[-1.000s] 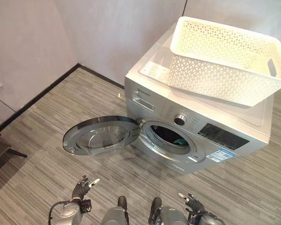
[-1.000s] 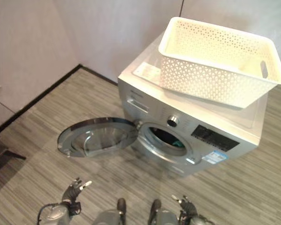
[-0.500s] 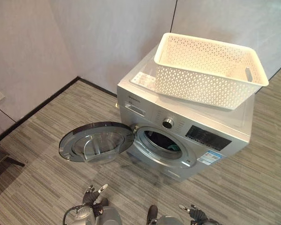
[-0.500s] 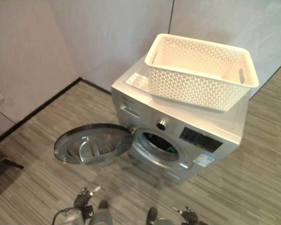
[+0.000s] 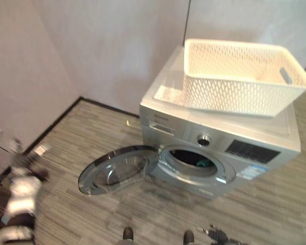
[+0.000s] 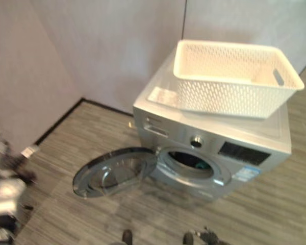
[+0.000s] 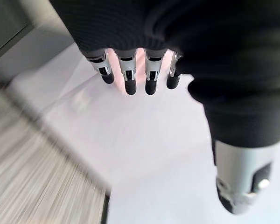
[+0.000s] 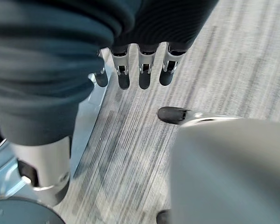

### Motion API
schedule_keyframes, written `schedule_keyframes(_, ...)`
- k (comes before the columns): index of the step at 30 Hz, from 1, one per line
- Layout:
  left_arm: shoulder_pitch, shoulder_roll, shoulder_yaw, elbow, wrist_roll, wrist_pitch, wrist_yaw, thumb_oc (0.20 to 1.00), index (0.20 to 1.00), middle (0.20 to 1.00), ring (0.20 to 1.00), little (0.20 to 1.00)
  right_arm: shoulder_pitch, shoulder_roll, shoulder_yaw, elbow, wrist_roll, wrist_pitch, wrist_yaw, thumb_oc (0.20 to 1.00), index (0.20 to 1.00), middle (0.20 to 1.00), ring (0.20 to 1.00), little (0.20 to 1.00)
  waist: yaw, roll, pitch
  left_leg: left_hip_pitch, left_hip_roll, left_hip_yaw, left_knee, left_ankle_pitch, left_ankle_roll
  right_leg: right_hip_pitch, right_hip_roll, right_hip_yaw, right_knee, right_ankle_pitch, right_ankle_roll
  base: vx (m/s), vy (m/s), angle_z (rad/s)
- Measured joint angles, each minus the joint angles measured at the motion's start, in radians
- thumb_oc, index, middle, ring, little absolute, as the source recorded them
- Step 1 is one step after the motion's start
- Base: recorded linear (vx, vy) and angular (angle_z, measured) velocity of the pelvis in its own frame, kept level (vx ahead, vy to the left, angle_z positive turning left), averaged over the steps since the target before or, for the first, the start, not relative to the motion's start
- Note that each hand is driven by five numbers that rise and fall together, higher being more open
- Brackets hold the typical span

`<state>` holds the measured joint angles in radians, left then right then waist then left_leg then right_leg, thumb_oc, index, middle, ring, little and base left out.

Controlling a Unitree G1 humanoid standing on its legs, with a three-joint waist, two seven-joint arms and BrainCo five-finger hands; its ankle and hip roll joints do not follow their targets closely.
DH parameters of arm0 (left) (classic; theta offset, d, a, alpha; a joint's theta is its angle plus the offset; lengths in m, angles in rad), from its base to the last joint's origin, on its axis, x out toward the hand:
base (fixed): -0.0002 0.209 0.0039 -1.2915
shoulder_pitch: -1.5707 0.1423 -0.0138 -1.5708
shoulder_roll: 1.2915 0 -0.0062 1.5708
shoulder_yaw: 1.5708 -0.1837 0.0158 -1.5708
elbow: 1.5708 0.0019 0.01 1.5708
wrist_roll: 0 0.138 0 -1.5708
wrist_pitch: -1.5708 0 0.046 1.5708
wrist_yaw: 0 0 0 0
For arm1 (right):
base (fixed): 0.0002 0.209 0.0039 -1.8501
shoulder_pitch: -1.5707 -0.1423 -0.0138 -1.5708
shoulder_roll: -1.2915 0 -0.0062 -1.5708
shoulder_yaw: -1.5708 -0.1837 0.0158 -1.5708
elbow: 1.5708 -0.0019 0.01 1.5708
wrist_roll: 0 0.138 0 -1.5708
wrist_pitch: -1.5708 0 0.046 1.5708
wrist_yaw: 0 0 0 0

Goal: Grab the laundry basket,head to the washer,open it,put in the laundry and shut it.

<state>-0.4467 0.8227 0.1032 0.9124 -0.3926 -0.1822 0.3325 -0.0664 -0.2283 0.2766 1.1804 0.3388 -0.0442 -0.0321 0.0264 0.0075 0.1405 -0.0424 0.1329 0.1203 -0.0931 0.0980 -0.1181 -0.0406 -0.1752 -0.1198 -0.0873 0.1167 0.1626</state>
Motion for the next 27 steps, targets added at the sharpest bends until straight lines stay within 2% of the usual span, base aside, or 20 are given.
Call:
schedule_keyframes(2, -0.214, 0.05, -0.158, 0.18, -0.002, -0.004, -0.019, 1.0, 1.0, 1.0, 1.0, 1.0, -0.047, -0.022, 0.045, 0.003, 0.002, -0.001, 0.001, 1.0, 1.0, 1.0, 1.0, 1.0, -0.007, 0.005, 0.028, -0.079, 0.003, -0.001, 0.017, 0.011, -0.005, -0.077, 0.002, 0.003, 0.008, 0.017, -0.004, -0.18, 0.017, -0.02)
schedule_keyframes(4, -0.367, 0.087, -0.207, 0.267, -0.016, -0.002, -0.038, 1.0, 1.0, 1.0, 1.0, 1.0, -0.137, -0.026, 0.057, 0.001, 0.009, -0.004, -0.002, 1.0, 1.0, 1.0, 1.0, 1.0, -0.026, -0.003, 0.096, -0.131, 0.011, -0.002, 0.014, 0.038, -0.02, -0.13, 0.004, 0.007, 0.0, 0.041, -0.004, -0.08, 0.009, -0.1)
schedule_keyframes(5, -0.417, 0.076, -0.217, 0.291, -0.035, 0.0, -0.051, 1.0, 1.0, 1.0, 1.0, 1.0, -0.158, -0.028, 0.06, 0.003, 0.017, -0.004, -0.004, 1.0, 1.0, 1.0, 1.0, 1.0, -0.044, -0.013, 0.127, -0.136, 0.016, -0.002, 0.003, 0.051, -0.033, -0.14, 0.016, 0.009, 0.0, 0.047, -0.006, -0.09, 0.021, -0.1)
schedule_keyframes(6, -0.494, 0.075, -0.267, 0.349, -0.04, 0.017, -0.08, 1.0, 1.0, 1.0, 1.0, 1.0, -0.174, -0.025, 0.068, -0.009, 0.037, -0.006, -0.003, 1.0, 1.0, 1.0, 1.0, 1.0, -0.06, -0.04, 0.161, -0.146, 0.031, 0.0, 0.003, 0.055, -0.041, -0.153, 0.023, 0.009, -0.003, 0.047, -0.011, -0.07, 0.017, -0.11)
schedule_keyframes(8, -0.588, 0.076, -0.311, 0.407, -0.04, 0.036, -0.101, 1.0, 1.0, 1.0, 1.0, 1.0, -0.181, -0.027, 0.079, -0.033, 0.056, -0.023, -0.005, 1.0, 1.0, 1.0, 1.0, 1.0, -0.072, -0.072, 0.178, -0.196, 0.047, -0.003, 0.004, 0.06, -0.048, -0.202, 0.038, 0.005, -0.005, 0.048, -0.01, -0.05, 0.018, -0.14)
schedule_keyframes(9, -0.607, 0.071, -0.318, 0.404, -0.04, 0.052, -0.116, 1.0, 1.0, 1.0, 1.0, 1.0, -0.18, -0.031, 0.078, -0.033, 0.069, -0.021, -0.01, 1.0, 1.0, 1.0, 1.0, 1.0, -0.085, -0.104, 0.196, -0.213, 0.053, 0.0, 0.002, 0.072, -0.047, -0.228, 0.046, 0.003, 0.0, 0.067, -0.015, -0.05, 0.015, -0.13)
schedule_keyframes(13, -0.652, 0.044, -0.321, 0.452, -0.041, 0.082, -0.12, 1.0, 1.0, 1.0, 1.0, 1.0, -0.129, -0.045, 0.086, -0.136, 0.12, -0.03, -0.01, 1.0, 1.0, 1.0, 1.0, 1.0, -0.126, -0.144, 0.223, -0.274, 0.073, -0.003, 0.002, 0.092, -0.054, -0.283, 0.068, -0.007, 0.0, 0.086, -0.037, -0.02, -0.012, -0.03)
schedule_keyframes(15, -0.719, 0.05, -0.337, 0.473, -0.051, 0.093, -0.121, 1.0, 1.0, 1.0, 1.0, 1.0, -0.102, -0.07, 0.149, -0.229, 0.121, -0.042, -0.007, 1.0, 1.0, 1.0, 1.0, 1.0, -0.129, -0.161, 0.251, -0.283, 0.084, -0.005, 0.003, 0.097, -0.049, -0.292, 0.078, -0.016, 0.0, 0.1, -0.048, -0.03, -0.03, -0.02)
schedule_keyframes(18, -0.775, 0.054, -0.363, 0.476, -0.043, 0.098, -0.118, 1.0, 1.0, 1.0, 1.0, 1.0, -0.058, -0.083, 0.161, -0.329, 0.121, -0.057, 0.001, 1.0, 1.0, 1.0, 1.0, 1.0, -0.145, -0.172, 0.255, -0.297, 0.095, -0.009, 0.003, 0.096, -0.051, -0.302, 0.087, -0.025, 0.0, 0.097, -0.047, -0.01, -0.025, 0.03)
schedule_keyframes(20, -0.8, 0.063, -0.367, 0.475, -0.038, 0.099, -0.116, 1.0, 1.0, 1.0, 1.0, 1.0, -0.055, -0.084, 0.169, -0.341, 0.121, -0.062, 0.012, 1.0, 1.0, 1.0, 1.0, 1.0, -0.154, -0.187, 0.262, -0.306, 0.101, -0.007, 0.003, 0.096, -0.052, -0.313, 0.094, -0.024, 0.0, 0.095, -0.046, 0.0, -0.018, -0.04)
schedule_keyframes(22, -0.784, 0.061, -0.372, 0.484, -0.035, 0.1, -0.118, 1.0, 1.0, 1.0, 1.0, 1.0, -0.04, -0.091, 0.17, -0.354, 0.12, -0.062, 0.017, 1.0, 1.0, 1.0, 1.0, 1.0, -0.159, -0.19, 0.262, -0.305, 0.105, -0.007, 0.003, 0.094, -0.054, -0.312, 0.097, -0.024, 0.0, 0.095, -0.046, 0.01, -0.015, -0.04)
schedule_keyframes(25, -0.743, 0.051, -0.337, 0.498, -0.03, 0.112, -0.12, 1.0, 1.0, 1.0, 1.0, 1.0, -0.021, -0.1, 0.169, -0.346, 0.117, -0.057, 0.024, 1.0, 1.0, 1.0, 1.0, 1.0, -0.154, -0.19, 0.261, -0.287, 0.105, 0.001, 0.002, 0.092, -0.056, -0.302, 0.097, -0.02, 0.0, 0.094, -0.045, 0.0, -0.014, -0.08)
schedule_keyframes(27, -0.683, 0.005, -0.291, 0.481, -0.029, 0.123, -0.118, 1.0, 1.0, 1.0, 1.0, 1.0, -0.007, -0.101, 0.172, -0.345, 0.116, -0.048, 0.034, 1.0, 1.0, 1.0, 1.0, 1.0, -0.152, -0.188, 0.258, -0.263, 0.104, 0.001, 0.002, 0.086, -0.057, -0.28, 0.095, -0.018, 0.0, 0.086, -0.041, 0.0, -0.01, -0.02)
